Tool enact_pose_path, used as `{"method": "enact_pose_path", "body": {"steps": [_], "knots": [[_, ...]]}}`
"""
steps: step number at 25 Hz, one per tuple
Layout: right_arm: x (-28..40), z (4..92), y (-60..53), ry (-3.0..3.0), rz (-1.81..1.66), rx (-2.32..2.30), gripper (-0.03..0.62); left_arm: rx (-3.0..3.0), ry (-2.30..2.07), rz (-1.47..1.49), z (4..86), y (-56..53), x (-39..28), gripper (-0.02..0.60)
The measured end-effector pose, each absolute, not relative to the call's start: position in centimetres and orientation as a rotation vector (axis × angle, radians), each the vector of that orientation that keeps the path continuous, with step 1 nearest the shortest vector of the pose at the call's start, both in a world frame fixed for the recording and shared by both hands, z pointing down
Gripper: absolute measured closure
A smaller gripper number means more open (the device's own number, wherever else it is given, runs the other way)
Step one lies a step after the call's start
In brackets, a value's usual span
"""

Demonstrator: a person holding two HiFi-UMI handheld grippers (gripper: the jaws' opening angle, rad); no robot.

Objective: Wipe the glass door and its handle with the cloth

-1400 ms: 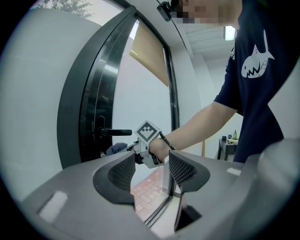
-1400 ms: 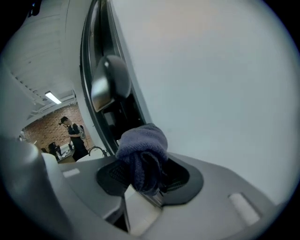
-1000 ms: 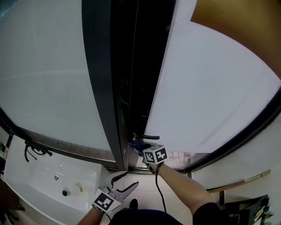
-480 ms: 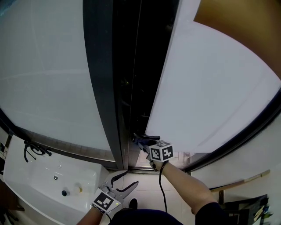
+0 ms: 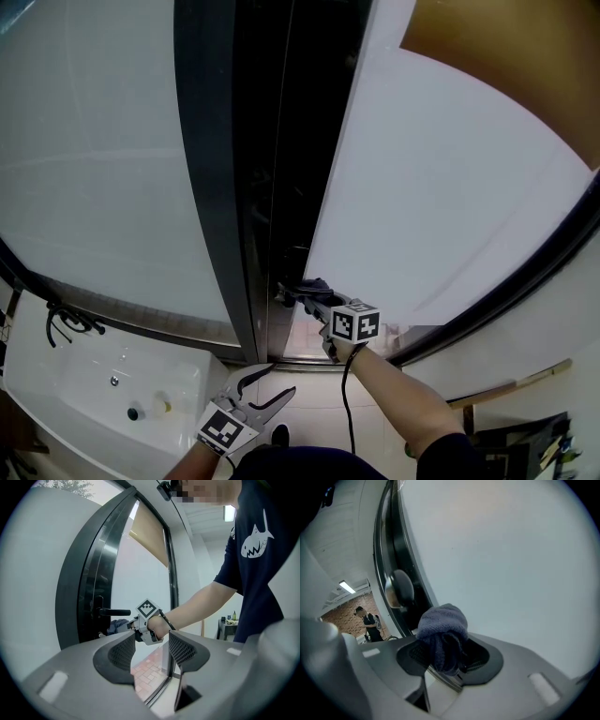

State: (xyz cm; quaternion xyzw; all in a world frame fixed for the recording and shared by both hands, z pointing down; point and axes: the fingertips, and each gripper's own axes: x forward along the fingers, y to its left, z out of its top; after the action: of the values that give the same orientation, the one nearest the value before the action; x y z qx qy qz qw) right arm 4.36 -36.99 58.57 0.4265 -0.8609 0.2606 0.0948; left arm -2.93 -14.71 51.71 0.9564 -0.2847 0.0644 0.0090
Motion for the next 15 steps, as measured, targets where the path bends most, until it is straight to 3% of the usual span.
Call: {"method": "enact_pose_path", "body": {"steps": [15], "knots": [[11.1, 52.4, -23.8, -2.702, 0.513, 1.211, 0.43, 3.01, -0.914, 0.181, 49.0, -10.5, -0.7, 0.36]]}}
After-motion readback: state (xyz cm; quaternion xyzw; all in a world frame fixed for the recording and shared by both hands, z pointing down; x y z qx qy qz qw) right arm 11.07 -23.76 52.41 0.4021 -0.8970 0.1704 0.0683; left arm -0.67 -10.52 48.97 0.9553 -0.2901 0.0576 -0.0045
